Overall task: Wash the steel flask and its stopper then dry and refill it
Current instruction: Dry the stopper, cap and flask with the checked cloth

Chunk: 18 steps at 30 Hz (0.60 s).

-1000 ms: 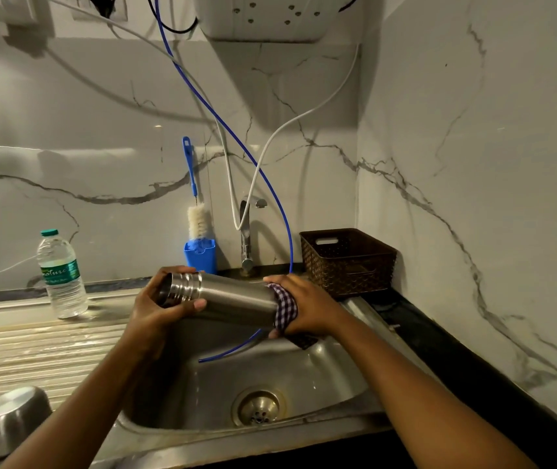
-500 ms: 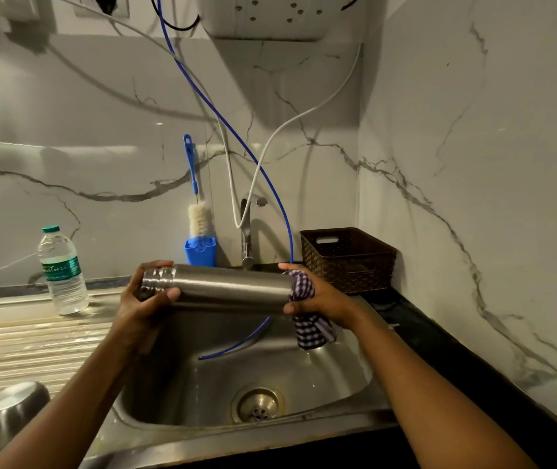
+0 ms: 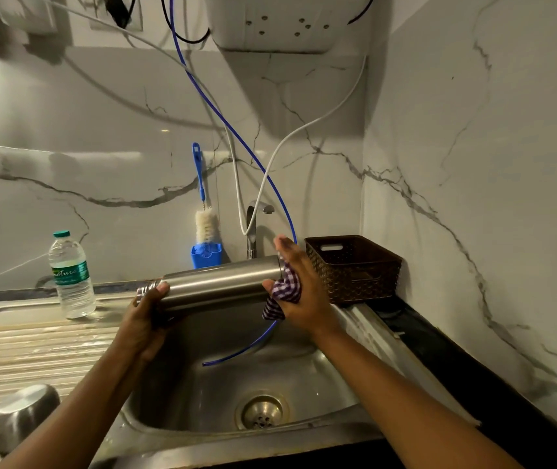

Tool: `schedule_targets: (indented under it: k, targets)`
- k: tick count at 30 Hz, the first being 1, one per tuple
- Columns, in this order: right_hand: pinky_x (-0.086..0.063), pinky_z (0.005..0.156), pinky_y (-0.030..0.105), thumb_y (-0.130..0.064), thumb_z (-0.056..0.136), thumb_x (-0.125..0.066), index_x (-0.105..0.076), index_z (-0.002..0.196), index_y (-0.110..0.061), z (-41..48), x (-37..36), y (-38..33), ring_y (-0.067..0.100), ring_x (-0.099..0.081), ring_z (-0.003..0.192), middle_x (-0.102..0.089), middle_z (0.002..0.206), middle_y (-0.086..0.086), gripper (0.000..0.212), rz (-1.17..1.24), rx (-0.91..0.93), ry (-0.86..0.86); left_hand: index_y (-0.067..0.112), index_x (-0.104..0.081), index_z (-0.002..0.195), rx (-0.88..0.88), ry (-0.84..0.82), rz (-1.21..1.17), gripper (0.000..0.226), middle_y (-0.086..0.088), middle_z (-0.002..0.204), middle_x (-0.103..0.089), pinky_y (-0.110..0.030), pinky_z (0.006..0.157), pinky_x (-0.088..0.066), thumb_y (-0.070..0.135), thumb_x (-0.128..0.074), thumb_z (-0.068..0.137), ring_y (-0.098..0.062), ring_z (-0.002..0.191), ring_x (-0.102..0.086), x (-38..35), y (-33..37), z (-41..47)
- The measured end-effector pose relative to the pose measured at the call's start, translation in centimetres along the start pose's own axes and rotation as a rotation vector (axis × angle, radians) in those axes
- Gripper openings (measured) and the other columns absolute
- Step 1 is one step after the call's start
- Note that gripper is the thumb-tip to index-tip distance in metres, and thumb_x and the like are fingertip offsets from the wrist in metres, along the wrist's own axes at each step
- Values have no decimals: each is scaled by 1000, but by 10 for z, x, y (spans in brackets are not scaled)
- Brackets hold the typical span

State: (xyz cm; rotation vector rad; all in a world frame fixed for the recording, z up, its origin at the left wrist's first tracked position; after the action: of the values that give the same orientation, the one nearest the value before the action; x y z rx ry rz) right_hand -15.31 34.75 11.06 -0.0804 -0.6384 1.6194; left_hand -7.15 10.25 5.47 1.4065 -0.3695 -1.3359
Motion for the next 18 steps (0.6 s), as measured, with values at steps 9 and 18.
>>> schedule_targets:
  k: [9,18]
  targets:
    - [-45,80,18,-27,81,-69,-48,132,-22,-15,-15,53,15,-54,113,-55,127,0,55,539,-717,5,4,-51,117,-18,46,91,121,-12,100,-61,-25,61,-58,47,-94,12,-25,91,-61,-4,-5,-8]
    - [-50,93,41,-50,72,-69,-60,99,-6,-49,-36,81,30,-64,90,-67,94,17,52,743,-1237,-167,39,-63,105,-225,-15,275,88,-12,126,-52,-46,89,-50,57,-91,24,-29,114,-54,-28,21,-23]
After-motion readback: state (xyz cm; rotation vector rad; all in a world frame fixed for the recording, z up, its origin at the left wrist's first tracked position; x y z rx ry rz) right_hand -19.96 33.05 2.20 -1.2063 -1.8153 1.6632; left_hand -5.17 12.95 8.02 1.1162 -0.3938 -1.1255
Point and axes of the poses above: each hand's wrist, its own z-axis towards the middle knuckle, its own x-axis out of the back of the hand, y = z × x, the point moved 6 cm from there along z, towards the middle knuckle
